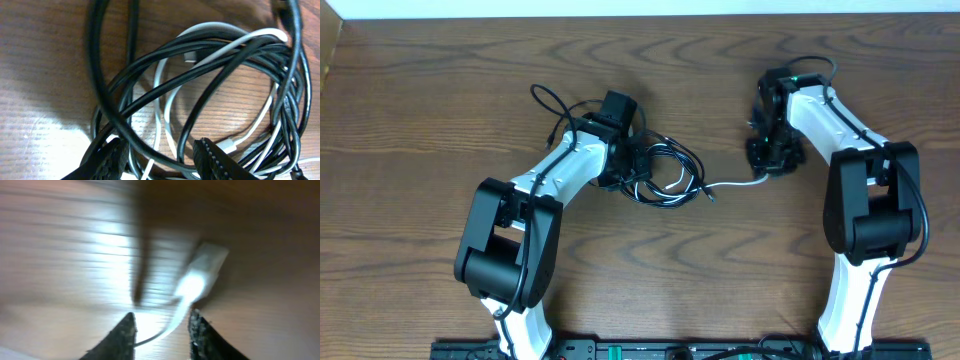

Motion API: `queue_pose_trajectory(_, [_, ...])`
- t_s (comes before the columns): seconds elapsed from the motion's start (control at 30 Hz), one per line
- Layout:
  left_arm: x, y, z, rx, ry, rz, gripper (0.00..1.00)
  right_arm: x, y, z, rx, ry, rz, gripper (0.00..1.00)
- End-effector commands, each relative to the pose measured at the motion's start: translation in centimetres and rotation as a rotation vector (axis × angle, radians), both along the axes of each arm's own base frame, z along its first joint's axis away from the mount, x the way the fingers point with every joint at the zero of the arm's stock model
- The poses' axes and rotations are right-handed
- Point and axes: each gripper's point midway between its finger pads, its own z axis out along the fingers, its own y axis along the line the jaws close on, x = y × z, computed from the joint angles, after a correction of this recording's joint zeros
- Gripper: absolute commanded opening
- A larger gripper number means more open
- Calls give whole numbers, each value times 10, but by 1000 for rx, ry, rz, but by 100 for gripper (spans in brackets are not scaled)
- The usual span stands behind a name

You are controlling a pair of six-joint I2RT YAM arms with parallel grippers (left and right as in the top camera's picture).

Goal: Untangle cables

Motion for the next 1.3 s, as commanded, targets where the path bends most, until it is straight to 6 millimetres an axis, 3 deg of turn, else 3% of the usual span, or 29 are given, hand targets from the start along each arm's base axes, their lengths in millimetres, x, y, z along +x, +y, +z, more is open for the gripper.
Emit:
queue_pose_trajectory(0.0, [18,-8,33,-39,-112,-64,48,27,54,69,302,-199,125,38])
queue_pose_trajectory(0.1, [26,-12,63,-65,-201,-81,48,34,67,99,378,-290,154,48])
queue_pose_trajectory(0.13, [30,-13,86,-83,-264,-86,48,37,70,114,400,-337,162,55])
queue_pose_trajectory(0.27, [30,-11,129,-108,-374,-92,48,37,71,124,407,-361,163,58])
queue_pose_trajectory(0.4, [27,-10,152,-125,-425,-91,48,35,78,123,437,-350,170,58])
queue_pose_trajectory(0.47, [23,-9,151,-121,-410,-91,48,34,82,123,439,-349,181,58])
queue_pose_trajectory(0.63, [9,-4,124,-86,-301,-88,48,30,103,119,442,-353,235,58])
queue_pose_trajectory(0.77, [6,-3,112,-75,-261,-84,48,24,106,102,365,-297,183,55])
queue_pose_trajectory(1.03, [8,-2,110,-67,-259,-81,48,-11,120,64,329,-102,202,51])
queue_pose_trajectory(1.17, [8,-2,110,-67,-259,-81,48,-14,128,54,324,-83,221,49])
queue_pose_trajectory(1.27, [8,-2,110,-67,-259,-81,48,-14,131,40,287,-71,213,41])
